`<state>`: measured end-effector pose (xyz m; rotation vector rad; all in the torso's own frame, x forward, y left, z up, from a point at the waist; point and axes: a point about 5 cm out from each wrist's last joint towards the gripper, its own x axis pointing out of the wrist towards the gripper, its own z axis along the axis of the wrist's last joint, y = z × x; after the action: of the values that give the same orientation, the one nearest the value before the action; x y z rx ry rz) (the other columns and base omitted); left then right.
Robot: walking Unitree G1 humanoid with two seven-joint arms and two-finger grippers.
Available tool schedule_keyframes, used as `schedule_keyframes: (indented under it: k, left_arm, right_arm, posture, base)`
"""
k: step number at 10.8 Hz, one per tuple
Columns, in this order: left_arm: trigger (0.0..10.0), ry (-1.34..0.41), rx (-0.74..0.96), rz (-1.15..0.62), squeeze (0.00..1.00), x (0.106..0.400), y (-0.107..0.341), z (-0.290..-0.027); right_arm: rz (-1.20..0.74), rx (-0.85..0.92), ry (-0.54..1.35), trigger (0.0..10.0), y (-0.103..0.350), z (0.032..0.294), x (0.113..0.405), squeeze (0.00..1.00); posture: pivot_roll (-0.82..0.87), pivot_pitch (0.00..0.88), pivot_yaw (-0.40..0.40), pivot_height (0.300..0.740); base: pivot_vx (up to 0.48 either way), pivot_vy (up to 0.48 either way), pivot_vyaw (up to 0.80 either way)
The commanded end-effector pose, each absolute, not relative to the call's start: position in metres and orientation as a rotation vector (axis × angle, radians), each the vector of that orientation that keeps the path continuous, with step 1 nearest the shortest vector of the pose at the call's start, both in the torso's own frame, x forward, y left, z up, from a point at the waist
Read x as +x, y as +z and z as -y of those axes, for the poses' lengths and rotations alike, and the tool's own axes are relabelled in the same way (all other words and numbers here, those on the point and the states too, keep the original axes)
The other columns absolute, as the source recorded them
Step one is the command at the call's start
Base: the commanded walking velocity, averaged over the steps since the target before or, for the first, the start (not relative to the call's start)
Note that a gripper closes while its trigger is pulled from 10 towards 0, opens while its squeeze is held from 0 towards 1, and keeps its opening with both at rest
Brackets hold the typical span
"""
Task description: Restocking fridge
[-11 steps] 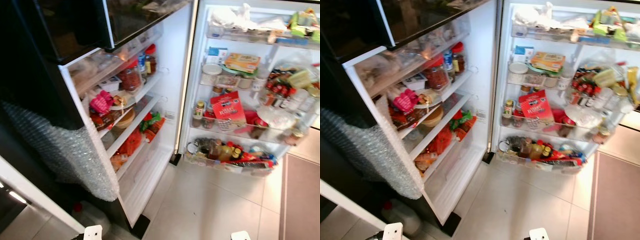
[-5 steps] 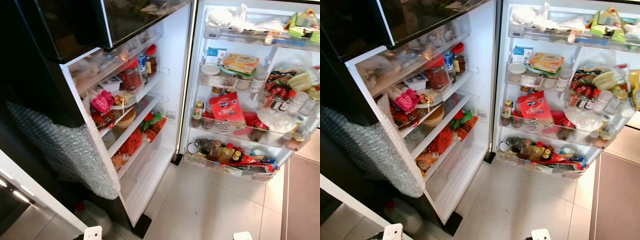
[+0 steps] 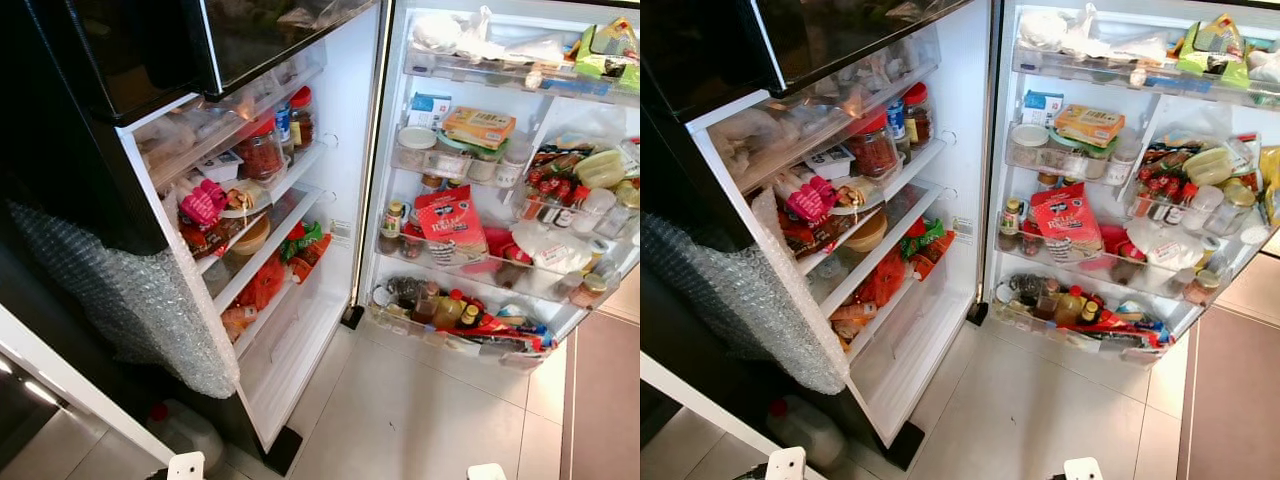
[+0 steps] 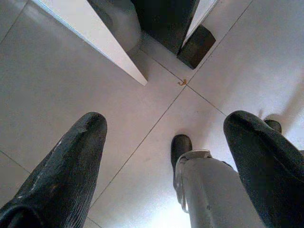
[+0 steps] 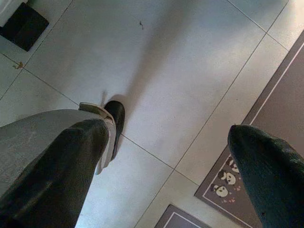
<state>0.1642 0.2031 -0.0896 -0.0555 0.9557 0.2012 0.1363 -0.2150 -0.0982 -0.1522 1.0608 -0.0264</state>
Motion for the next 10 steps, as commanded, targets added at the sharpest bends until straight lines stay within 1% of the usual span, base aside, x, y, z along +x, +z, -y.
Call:
schedule_keyframes:
  k: [1, 10]
  left_arm:
    - [10.0, 0.206, -0.058, -0.978, 0.0, 0.1572, -0.0925, -0.2043]
    - [10.0, 0.204, -0.042, -0.997, 0.0, 0.1546, -0.0937, -0.2047]
  right_arm:
    - [-1.064, -0.138, -0.04, 10.0, -0.0995, 0.2148, 0.1323, 0.0]
    - [-1.061, -0.11, -0.078, 10.0, -0.1001, 0.2147, 0.1304, 0.0]
  posture:
    - [-0.04, 0.025, 0.028, 0.74]
    - [-0.05, 0.0, 0.035, 0.74]
  base:
    - [0.0, 0.0, 0.0]
    - [0.0, 0.0, 0.0]
